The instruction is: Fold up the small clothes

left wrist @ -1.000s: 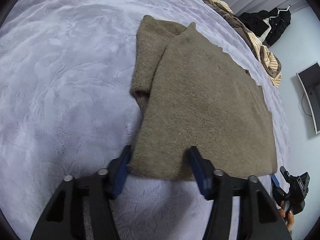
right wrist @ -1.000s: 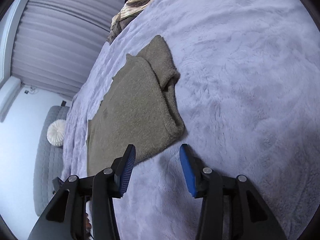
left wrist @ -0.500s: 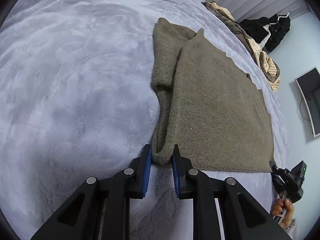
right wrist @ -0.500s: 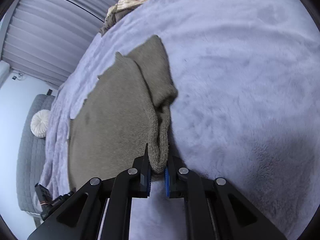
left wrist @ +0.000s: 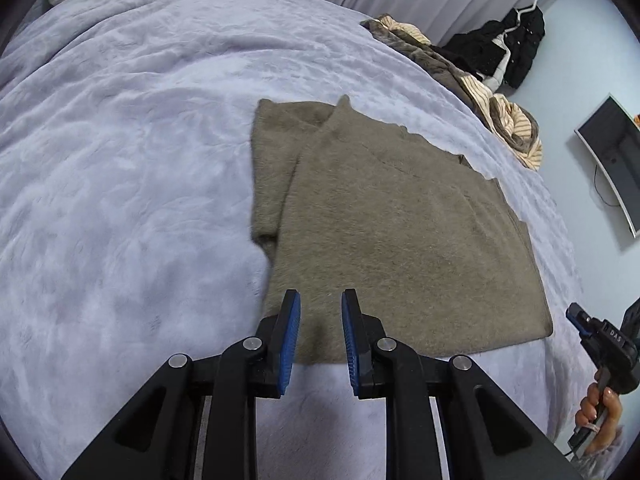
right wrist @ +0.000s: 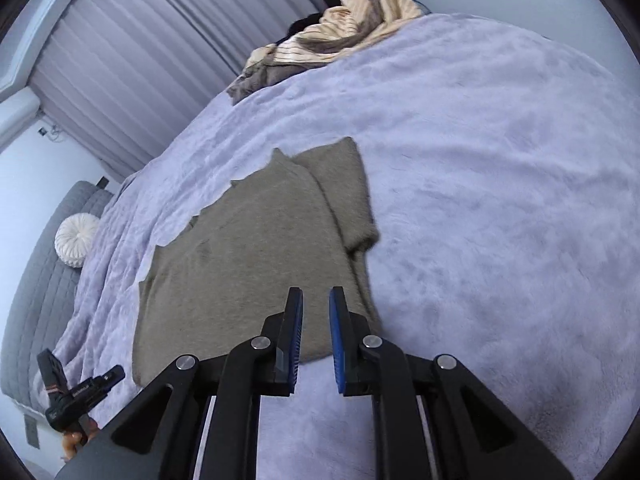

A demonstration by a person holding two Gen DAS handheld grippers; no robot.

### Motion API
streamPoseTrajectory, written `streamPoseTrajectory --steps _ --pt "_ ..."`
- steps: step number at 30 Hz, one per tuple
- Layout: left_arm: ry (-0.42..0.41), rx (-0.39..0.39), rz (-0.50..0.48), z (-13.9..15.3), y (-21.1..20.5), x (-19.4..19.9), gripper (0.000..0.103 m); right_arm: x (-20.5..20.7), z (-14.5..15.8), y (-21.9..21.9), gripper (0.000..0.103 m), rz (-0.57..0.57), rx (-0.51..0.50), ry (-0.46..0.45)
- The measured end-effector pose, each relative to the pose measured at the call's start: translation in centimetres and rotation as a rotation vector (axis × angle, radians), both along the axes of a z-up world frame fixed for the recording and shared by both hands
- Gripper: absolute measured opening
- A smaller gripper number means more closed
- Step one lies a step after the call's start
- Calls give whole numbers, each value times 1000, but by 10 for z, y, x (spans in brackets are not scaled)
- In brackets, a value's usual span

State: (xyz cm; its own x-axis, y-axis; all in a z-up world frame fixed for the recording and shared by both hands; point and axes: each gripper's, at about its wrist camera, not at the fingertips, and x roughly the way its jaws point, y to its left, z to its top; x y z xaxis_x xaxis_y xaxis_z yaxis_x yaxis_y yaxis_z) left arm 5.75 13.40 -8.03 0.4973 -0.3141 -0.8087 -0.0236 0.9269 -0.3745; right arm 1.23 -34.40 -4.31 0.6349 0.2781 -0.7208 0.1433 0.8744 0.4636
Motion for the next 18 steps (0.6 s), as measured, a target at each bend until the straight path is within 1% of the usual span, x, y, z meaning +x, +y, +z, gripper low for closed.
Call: streamPoseTrajectory --steps 1,3,4,5,6,7,9,10,12,14,16,18 --pt "13 19 -3 -6 -8 8 22 7 -1 7 15 19 -18 12" --pt "68 53 18 -25 -13 18 22 21 -12 20 15 42 -41 60" --pt "84 33 28 -33 -11 20 22 26 -22 23 15 42 -43 90" --pt "79 2 39 -37 -6 19 22 32 -36 24 15 36 -53 145" --pt "72 -24 43 -38 -2 17 22 32 -51 22 12 26 -66 202" --pt "69 -35 42 -37 1 15 22 32 -62 18 9 21 -42 220" --pt "70 -40 37 -37 6 12 22 28 -68 11 7 6 6 193" --pt "70 -44 33 -36 8 10 22 28 -68 11 6 6 10 190" --pt "74 -49 36 -36 10 9 22 28 -65 14 6 19 -21 193" --pt "84 -45 59 -33 10 8 22 28 -63 19 6 22 -55 195" --pt "91 -13 82 -28 6 5 22 27 -62 22 6 24 -76 198" --pt "90 61 62 -24 -4 3 22 26 -60 23 6 34 -81 205"
